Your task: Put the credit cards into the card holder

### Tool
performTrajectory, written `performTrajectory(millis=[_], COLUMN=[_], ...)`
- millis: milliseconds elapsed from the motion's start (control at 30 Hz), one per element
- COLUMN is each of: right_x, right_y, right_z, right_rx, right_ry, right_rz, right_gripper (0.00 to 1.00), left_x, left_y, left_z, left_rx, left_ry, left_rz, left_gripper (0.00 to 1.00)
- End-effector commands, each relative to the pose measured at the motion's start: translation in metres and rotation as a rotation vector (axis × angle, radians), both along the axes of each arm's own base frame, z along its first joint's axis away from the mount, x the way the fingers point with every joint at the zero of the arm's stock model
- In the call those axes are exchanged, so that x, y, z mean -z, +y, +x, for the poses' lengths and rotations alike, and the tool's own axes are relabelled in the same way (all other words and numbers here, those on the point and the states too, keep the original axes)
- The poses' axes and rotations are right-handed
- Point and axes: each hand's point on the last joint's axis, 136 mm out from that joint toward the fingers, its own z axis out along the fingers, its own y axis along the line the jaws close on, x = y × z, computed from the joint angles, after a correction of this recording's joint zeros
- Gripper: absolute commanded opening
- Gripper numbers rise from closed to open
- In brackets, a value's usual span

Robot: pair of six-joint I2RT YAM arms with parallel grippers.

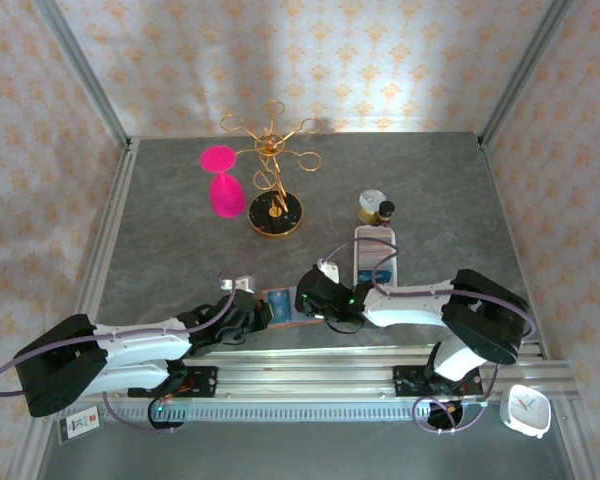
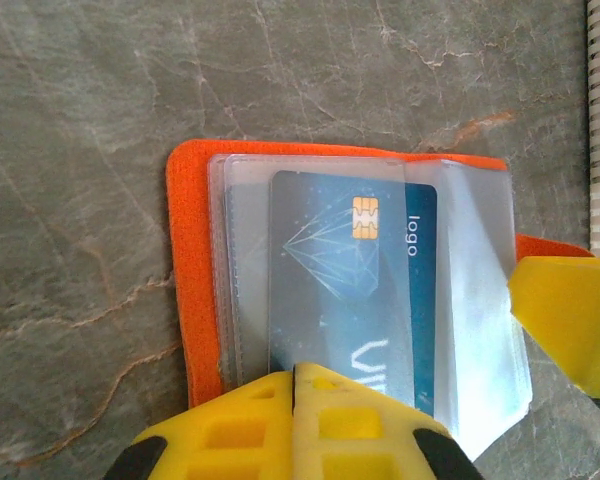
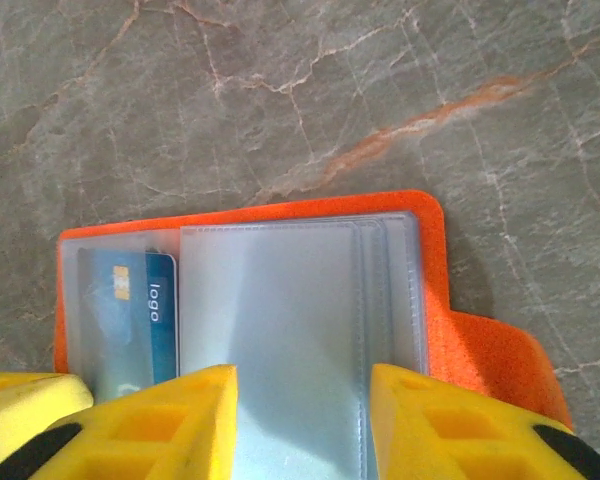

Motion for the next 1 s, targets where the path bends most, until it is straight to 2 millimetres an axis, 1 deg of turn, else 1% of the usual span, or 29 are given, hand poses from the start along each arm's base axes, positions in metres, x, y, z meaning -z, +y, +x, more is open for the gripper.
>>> performTrajectory(millis=[0, 300, 433, 667, 833, 967], right_x=[0.011, 0.010, 0.007, -0.005, -0.019, -0.025], right_y=[-0.003, 0.006, 0.009, 0.015, 0.022, 0.027], right_z=[-0.006, -0.008, -0.008, -0.007, -0.008, -0.008], right_rx=[0.009, -0.008, -0.005, -0.003, -0.002, -0.002], right_ry=[0.025, 0.041, 0.041, 0.034, 0.027, 0.026], right_rz=[-0.001, 0.042, 0.066, 0.121, 0.208, 0.252], right_gripper=[0.39, 0.39, 0.40, 0.41, 0.43, 0.43], left_x=[0.021, 0.022, 0.023, 0.023, 0.023, 0.023], left_y=[0.021, 0.021, 0.022, 0.020, 0.021, 0.021], left_z=[-0.011, -0.011, -0.011, -0.012, -0.011, -0.011], left_rx=[-0.020, -0.018, -0.024, -0.018, -0.022, -0.025], left_ry=[0.045, 0.046, 0.047, 0.049, 0.049, 0.047], left_rz=[0.093, 0.088, 0.094, 0.089, 0.091, 0.095], left_gripper=[0.00, 0.00, 0.00, 0.00, 0.00, 0.00])
